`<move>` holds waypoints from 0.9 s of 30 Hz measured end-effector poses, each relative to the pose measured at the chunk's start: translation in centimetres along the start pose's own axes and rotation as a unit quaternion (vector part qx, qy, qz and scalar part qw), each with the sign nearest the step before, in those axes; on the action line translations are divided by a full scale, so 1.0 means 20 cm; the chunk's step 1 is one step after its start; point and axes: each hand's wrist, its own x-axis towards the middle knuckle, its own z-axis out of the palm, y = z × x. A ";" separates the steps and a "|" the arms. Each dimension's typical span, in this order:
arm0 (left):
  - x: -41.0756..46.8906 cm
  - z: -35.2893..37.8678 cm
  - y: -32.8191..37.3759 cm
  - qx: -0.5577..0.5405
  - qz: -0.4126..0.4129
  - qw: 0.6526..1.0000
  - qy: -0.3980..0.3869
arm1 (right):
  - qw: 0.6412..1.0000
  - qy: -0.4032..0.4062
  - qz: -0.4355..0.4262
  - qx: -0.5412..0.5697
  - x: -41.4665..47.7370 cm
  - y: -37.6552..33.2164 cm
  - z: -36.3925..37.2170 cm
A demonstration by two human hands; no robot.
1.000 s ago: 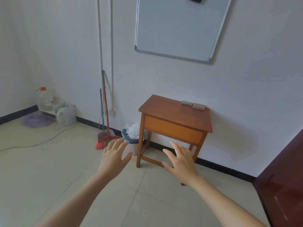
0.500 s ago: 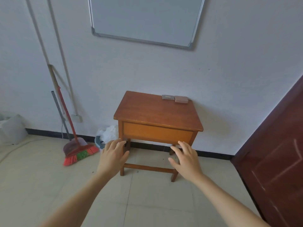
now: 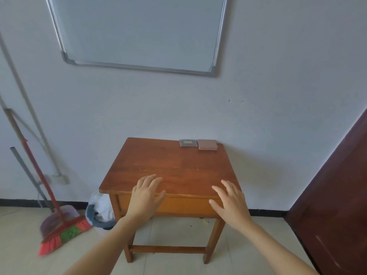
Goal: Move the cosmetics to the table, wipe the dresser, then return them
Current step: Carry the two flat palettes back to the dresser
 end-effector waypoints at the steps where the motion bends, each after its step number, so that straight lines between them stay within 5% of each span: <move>1: 0.04 0.04 -0.01 -0.001 -0.004 1.000 -0.009 | 1.000 -0.009 0.002 -0.004 0.05 0.02 0.02; 13: 0.76 0.38 -0.32 -0.018 -0.054 0.997 -0.050 | 0.992 -0.118 0.030 -0.028 0.77 0.17 0.32; 23: 1.45 0.66 -0.44 -0.044 0.005 0.992 -0.117 | 0.972 -0.091 0.214 0.039 1.46 0.30 0.44; 27: 1.51 0.81 -0.45 -0.072 -0.011 0.987 -0.141 | 0.954 -0.149 0.257 0.044 1.46 0.34 0.59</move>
